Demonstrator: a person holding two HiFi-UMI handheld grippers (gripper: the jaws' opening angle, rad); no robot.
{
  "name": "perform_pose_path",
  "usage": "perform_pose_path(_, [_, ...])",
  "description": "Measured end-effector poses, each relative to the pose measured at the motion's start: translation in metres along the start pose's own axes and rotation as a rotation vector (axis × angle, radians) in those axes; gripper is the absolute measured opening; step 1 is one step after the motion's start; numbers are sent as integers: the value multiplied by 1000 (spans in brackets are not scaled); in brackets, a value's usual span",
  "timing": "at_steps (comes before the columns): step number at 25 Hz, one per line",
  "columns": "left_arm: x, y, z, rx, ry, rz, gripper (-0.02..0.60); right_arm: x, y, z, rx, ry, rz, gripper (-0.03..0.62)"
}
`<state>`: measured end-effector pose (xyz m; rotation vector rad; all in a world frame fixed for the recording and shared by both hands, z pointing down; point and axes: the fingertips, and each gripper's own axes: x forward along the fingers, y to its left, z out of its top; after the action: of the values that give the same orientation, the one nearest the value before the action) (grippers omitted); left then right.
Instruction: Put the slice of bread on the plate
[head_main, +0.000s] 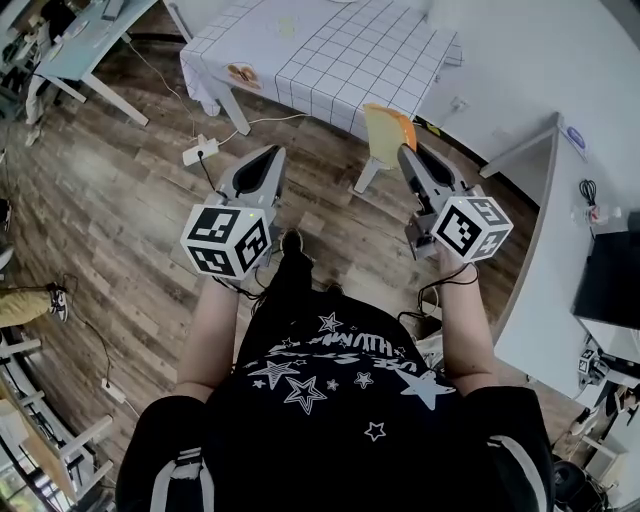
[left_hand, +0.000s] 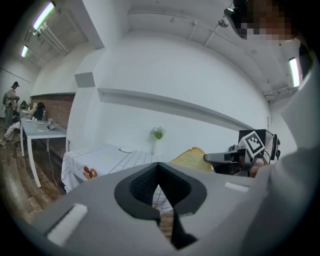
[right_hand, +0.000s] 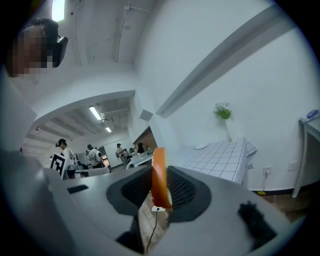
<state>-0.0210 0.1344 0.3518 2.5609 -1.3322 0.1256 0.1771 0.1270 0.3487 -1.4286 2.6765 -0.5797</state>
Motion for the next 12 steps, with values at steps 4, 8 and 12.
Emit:
perform_pose_path(4, [19, 32, 5, -17, 10, -11, 9, 30, -9, 4, 4, 11, -29, 98])
perform_pose_path(8, [41, 68, 13, -23, 16, -17, 9, 68, -21, 11, 12, 19, -54, 98])
perform_pose_path(12, [66, 104, 19, -25, 24, -28, 9, 109, -34, 16, 13, 29, -79, 98])
